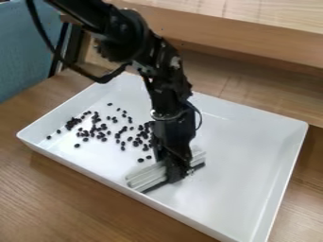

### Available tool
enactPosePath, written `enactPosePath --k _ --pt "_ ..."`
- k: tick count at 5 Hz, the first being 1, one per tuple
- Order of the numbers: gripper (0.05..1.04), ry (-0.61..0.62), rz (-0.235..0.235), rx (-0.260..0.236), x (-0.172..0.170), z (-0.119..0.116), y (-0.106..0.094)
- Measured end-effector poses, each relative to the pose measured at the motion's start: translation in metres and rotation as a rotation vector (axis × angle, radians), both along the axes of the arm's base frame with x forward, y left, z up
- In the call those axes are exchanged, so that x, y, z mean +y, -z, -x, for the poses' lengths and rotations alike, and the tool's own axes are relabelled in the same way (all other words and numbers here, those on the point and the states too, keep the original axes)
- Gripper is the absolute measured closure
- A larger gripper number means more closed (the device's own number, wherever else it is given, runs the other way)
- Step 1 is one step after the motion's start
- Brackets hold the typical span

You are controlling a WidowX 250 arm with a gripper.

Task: Sweep into pile

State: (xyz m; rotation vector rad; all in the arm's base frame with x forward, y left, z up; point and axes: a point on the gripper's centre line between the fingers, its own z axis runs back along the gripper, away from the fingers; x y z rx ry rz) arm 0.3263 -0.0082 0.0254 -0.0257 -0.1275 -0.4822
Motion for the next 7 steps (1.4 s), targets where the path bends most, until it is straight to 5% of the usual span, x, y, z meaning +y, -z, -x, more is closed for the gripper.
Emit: enactPosePath --k 2,4,7 --pt "0.685 -0.029 0.017 -0.049 0.007 -0.014 0.000" --pt "0.685 -0.147 -0.048 -0.049 0.024 -0.031 0.000" --pt "0.685 -0.321 -0.064 -0.033 0.071 -0.032 0.003"
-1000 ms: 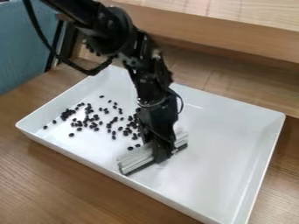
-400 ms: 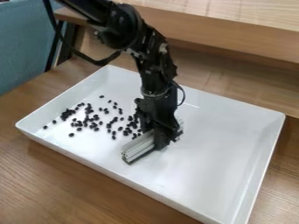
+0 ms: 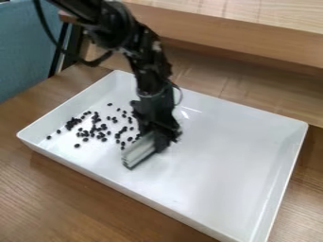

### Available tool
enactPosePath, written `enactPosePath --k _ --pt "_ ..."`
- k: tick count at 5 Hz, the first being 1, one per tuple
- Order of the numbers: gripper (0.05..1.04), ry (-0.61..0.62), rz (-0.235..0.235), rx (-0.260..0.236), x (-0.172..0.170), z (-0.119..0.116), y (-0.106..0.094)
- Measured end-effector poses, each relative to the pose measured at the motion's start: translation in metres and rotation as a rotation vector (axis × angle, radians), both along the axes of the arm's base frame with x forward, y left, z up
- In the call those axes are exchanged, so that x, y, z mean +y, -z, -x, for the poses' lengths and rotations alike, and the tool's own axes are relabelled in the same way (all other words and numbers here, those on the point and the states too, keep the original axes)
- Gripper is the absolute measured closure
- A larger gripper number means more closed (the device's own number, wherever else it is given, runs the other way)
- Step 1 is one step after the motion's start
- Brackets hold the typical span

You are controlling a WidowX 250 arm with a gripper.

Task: Sweep into pile

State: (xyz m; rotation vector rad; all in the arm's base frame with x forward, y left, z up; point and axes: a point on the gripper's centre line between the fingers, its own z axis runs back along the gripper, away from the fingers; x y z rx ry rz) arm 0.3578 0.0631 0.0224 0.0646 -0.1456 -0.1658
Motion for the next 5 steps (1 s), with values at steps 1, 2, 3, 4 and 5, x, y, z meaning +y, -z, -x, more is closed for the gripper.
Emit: enactPosePath --k 1,2,3,4,5 --pt "0.685 -0.053 -0.015 0.011 0.025 0.007 -0.001" --pt "0.685 -0.105 -0.036 0.024 0.051 0.019 -0.002" --pt "0.685 -0.124 -0.039 0.024 0.061 0.021 -0.003" --pt "0.685 -0.116 -0.042 0.030 0.067 0.017 -0.004" --pt "0.685 -0.118 -0.048 0.031 0.080 0.008 -0.004"
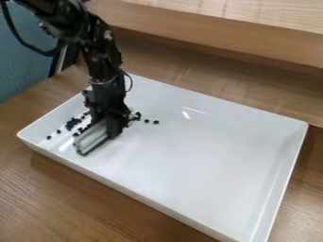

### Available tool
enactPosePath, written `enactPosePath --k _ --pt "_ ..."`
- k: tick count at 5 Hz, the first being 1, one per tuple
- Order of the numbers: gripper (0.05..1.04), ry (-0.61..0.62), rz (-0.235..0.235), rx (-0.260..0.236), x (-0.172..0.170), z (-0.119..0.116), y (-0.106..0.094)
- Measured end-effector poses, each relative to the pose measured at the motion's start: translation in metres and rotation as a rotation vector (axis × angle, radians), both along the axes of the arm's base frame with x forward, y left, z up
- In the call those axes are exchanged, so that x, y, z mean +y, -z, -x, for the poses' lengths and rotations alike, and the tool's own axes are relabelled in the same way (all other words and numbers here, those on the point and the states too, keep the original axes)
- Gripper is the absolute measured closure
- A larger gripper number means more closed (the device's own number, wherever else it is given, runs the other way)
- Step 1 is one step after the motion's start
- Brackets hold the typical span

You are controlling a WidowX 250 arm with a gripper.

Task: Sweep into pile

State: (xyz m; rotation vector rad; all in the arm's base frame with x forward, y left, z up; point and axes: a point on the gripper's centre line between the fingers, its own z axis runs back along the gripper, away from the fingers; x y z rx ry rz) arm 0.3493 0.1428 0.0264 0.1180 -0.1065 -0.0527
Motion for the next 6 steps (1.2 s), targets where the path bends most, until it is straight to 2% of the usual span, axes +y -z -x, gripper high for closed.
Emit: enactPosePath --k 3,4,5,6 --pt "0.685 0.005 -0.003 -0.003 0.017 -0.010 -0.001" --pt "0.610 -0.009 0.032 -0.008 0.017 -0.007 0.001" --pt "0.323 -0.045 0.126 -0.014 0.016 -0.001 0.002" --pt "0.098 -0.050 0.167 -0.006 0.009 0.003 -0.003"
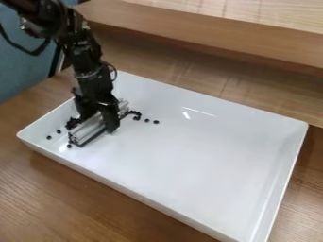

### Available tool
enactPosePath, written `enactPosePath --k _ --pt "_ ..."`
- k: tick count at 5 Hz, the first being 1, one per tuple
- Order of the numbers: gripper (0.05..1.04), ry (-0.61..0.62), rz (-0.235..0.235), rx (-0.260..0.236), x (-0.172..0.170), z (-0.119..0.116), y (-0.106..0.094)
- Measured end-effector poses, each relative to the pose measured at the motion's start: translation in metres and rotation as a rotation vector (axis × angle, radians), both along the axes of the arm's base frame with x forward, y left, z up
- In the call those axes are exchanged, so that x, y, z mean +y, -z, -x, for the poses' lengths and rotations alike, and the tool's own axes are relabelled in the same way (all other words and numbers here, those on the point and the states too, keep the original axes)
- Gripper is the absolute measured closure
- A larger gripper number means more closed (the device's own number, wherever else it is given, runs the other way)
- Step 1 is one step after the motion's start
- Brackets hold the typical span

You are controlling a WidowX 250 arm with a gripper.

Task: Sweep into pile

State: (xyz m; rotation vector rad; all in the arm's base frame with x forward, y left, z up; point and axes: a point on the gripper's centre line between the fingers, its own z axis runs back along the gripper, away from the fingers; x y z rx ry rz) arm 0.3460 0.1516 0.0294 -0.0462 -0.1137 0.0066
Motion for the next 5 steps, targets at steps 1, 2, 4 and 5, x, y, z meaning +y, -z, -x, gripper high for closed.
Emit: enactPosePath --k 1,2,4,5 --pt "0.083 -0.011 0.023 0.004 -0.004 0.002 -0.010" --pt "0.084 -0.009 0.024 -0.026 -0.003 -0.004 -0.029" --pt "0.084 0.002 0.012 -0.075 -0.008 -0.018 -0.070" --pt "0.084 0.064 0.022 -0.075 -0.032 -0.027 -0.075"
